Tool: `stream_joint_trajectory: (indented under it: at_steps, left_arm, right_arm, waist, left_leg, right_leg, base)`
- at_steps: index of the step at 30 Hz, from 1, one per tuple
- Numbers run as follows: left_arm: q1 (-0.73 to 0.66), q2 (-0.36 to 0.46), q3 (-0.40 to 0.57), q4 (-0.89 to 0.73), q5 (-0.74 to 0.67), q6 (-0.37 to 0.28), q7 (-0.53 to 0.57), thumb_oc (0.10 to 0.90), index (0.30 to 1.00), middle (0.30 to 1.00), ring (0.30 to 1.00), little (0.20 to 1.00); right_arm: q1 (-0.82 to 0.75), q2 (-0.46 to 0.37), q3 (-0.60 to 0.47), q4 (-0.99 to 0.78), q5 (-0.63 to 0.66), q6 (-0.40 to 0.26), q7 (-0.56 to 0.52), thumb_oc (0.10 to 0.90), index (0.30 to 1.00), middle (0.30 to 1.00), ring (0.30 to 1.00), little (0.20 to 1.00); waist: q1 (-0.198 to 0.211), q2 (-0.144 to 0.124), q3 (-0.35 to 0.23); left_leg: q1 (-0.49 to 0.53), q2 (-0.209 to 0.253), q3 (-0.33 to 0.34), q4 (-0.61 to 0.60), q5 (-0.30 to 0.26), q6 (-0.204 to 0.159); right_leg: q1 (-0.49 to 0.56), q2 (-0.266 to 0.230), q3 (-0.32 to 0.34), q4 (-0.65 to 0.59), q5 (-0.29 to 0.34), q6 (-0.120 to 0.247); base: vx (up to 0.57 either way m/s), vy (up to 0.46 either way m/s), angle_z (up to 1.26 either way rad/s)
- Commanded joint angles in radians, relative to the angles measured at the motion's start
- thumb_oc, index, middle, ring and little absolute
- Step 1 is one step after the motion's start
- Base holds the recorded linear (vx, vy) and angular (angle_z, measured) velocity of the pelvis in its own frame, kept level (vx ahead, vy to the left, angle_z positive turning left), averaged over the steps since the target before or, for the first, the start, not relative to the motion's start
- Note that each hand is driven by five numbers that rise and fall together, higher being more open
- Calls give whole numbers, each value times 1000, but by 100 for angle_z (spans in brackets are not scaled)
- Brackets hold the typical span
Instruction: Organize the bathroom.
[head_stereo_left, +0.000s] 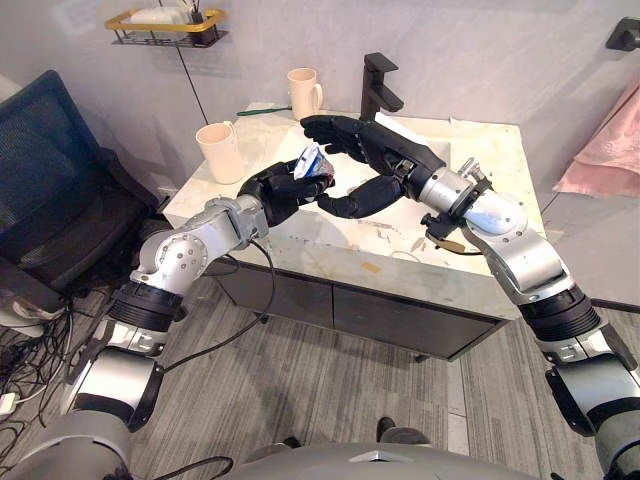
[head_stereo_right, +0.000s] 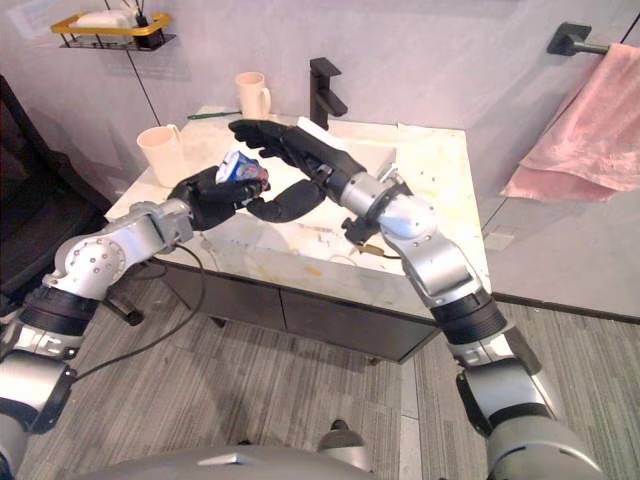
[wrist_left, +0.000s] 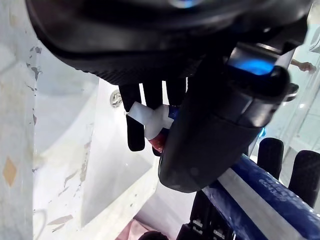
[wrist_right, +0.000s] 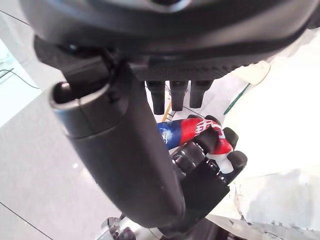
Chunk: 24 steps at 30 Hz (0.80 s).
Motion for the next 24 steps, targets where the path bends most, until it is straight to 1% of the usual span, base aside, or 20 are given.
stream_joint_trajectory:
  at_steps: [1, 5, 14, 20, 24]
  left_arm:
    - [-95, -16, 102, 18, -11, -89, -28, 400, 300, 300, 300, 300]
    - [-88, -18, 99, 27, 27, -74, -39, 400, 300, 300, 300, 300]
    - [-82, -28, 92, 38, 64, -40, -40, 400, 300, 300, 300, 300]
    - [-61, -45, 97, 47, 89, -38, -43, 400, 300, 300, 300, 300]
    - [-60, -49, 98, 51, 102, -31, -40, 400, 300, 300, 300, 300]
  right_arm:
    - [-108, 37, -30, -88, 24, -83, -48, 800, 900, 900, 900, 900]
    - [-125, 39, -19, -100, 26, -70, -33, 800, 900, 900, 900, 900]
    - [-142, 58, 0, -116, 37, -40, -32, 800, 900, 900, 900, 900]
    - [-137, 82, 6, -136, 38, -22, -25, 800, 900, 900, 900, 900]
    - [-137, 89, 11, -139, 35, -24, -26, 800, 900, 900, 900, 900]
  waist:
    - [12, 27, -130]
    - [14, 30, -131]
    - [20, 31, -137]
    - [21, 34, -138]
    - [21, 35, -139]
  left_leg:
    - [-13, 65, -41, 78, -48, -19]
    - [-11, 63, -44, 82, -51, -18]
    - [-6, 58, -50, 81, -52, -15]
    - [-3, 57, -53, 81, -53, -13]
    - [-1, 56, -55, 81, -52, -14]
  right_leg:
    - [-67, -6, 37, 102, -92, 54]
    - [-64, -6, 39, 106, -94, 53]
    - [-57, -9, 34, 109, -97, 52]
    - [-55, -9, 35, 113, -100, 50]
    - [-53, -8, 36, 114, -101, 50]
  base:
    - [0, 0, 0]
    - [35, 10, -1]
    - [21, 1, 0]
    - [6, 0, 0]
    - [0, 0, 0]
